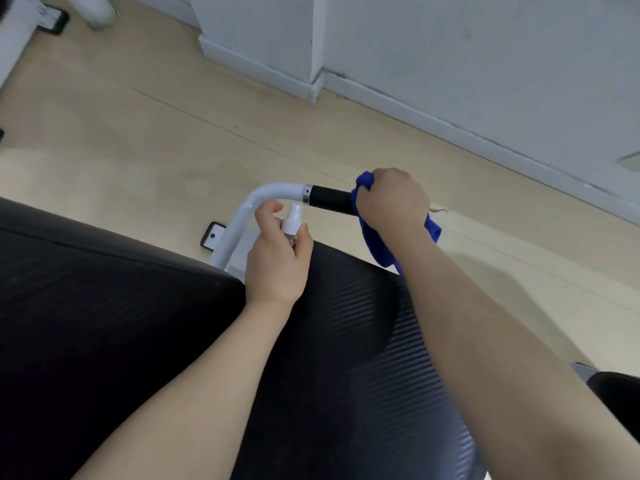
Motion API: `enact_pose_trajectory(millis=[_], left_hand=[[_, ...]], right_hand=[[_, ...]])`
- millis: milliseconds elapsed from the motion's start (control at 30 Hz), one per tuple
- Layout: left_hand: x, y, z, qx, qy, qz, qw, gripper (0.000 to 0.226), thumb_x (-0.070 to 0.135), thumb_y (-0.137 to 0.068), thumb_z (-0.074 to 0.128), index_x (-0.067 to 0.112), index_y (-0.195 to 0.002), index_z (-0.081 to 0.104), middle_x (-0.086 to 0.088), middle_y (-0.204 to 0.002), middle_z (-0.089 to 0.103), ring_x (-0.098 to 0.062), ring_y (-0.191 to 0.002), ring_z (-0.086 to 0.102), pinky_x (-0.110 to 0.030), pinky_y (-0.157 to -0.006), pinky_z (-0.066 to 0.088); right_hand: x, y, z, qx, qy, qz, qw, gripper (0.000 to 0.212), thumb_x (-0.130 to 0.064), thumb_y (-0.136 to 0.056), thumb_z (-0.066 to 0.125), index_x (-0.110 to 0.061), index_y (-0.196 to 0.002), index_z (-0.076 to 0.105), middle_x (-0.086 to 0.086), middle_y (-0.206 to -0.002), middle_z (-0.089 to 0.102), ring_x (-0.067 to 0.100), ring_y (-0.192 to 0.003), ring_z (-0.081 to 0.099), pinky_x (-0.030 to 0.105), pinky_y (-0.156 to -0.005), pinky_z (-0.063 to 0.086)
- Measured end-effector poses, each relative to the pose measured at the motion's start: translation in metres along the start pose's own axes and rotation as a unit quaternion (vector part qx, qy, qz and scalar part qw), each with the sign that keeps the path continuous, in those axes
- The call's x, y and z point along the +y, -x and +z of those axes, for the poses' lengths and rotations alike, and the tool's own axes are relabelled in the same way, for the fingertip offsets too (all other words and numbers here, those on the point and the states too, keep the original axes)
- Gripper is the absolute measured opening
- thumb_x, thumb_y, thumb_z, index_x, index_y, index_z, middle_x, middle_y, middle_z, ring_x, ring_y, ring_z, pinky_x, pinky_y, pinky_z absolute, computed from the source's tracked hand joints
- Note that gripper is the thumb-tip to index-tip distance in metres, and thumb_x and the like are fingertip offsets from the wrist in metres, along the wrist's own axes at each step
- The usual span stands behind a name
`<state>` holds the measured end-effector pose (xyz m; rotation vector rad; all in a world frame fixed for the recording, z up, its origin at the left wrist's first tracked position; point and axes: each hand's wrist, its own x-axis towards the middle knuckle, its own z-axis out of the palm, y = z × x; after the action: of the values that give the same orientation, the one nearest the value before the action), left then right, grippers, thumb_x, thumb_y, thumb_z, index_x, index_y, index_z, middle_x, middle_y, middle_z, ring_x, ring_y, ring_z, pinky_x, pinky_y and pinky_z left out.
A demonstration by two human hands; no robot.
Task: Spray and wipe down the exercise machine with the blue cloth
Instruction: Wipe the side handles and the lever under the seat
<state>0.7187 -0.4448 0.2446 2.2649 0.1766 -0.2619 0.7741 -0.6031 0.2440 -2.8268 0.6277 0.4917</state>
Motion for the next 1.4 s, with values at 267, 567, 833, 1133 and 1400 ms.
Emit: enact_pose_trajectory(millis=[267, 567, 833, 1133, 1400], left_hand=[[-0.006, -0.002, -0.001, 0.007, -0.016, 0.007, 1.000, 0.038, 0.023, -0.093, 0.048, 0.010, -0.125, 0.031, 0.007, -0.068, 0.045, -0.021, -0.064, 0.051, -0.031, -0.052, 0.036], [0.001, -0.002, 0.000, 0.004, -0.021, 0.002, 1.000, 0.039, 0.021, -0.092, 0.048, 0.009, -0.125, 0.032, 0.005, -0.065, 0.046, -0.026, -0.065, 0.053, -0.034, -0.056, 0.040], [-0.003, -0.002, 0.001, 0.016, -0.010, 0.000, 1.000, 0.039, 0.020, -0.091, 0.047, 0.007, -0.124, 0.031, 0.004, -0.070, 0.046, -0.024, -0.068, 0.051, -0.031, -0.058, 0.036], [-0.008, -0.001, 0.000, 0.038, 0.012, 0.029, 0.999, 0.038, 0.015, -0.091, 0.048, 0.004, -0.123, 0.031, -0.002, -0.078, 0.048, -0.023, -0.065, 0.047, -0.029, -0.059, 0.031], [-0.005, -0.002, 0.003, 0.014, 0.015, 0.004, 1.000, 0.038, 0.020, -0.091, 0.047, 0.012, -0.124, 0.028, -0.003, -0.078, 0.054, -0.019, -0.067, 0.051, -0.029, -0.059, 0.033]], right_hand=[[-0.025, -0.044, -0.004, -0.166, 0.033, -0.092, 0.981, 0.023, -0.026, -0.089, 0.041, -0.013, -0.072, 0.051, 0.004, -0.077, 0.053, 0.020, -0.064, 0.047, 0.029, -0.057, 0.035], [-0.031, -0.021, 0.009, -0.007, 0.156, -0.248, 0.956, 0.022, -0.022, -0.091, 0.043, -0.010, -0.103, 0.058, 0.006, -0.099, 0.055, 0.027, -0.095, 0.051, 0.036, -0.070, 0.036], [0.061, 0.004, 0.027, 0.165, 0.240, -0.575, 0.765, 0.018, -0.004, -0.064, 0.059, -0.014, -0.079, 0.064, 0.007, -0.096, 0.065, 0.026, -0.070, 0.054, 0.034, -0.057, 0.047], [0.010, -0.008, 0.042, 0.162, 0.323, -0.586, 0.725, 0.020, -0.013, -0.076, 0.054, -0.023, -0.061, 0.065, -0.002, -0.085, 0.063, 0.022, -0.084, 0.051, 0.031, -0.074, 0.035], [0.048, 0.003, 0.028, 0.169, 0.278, -0.504, 0.800, 0.011, -0.010, -0.067, 0.072, -0.018, -0.067, 0.066, 0.005, -0.087, 0.062, 0.025, -0.070, 0.055, 0.032, -0.059, 0.042]])
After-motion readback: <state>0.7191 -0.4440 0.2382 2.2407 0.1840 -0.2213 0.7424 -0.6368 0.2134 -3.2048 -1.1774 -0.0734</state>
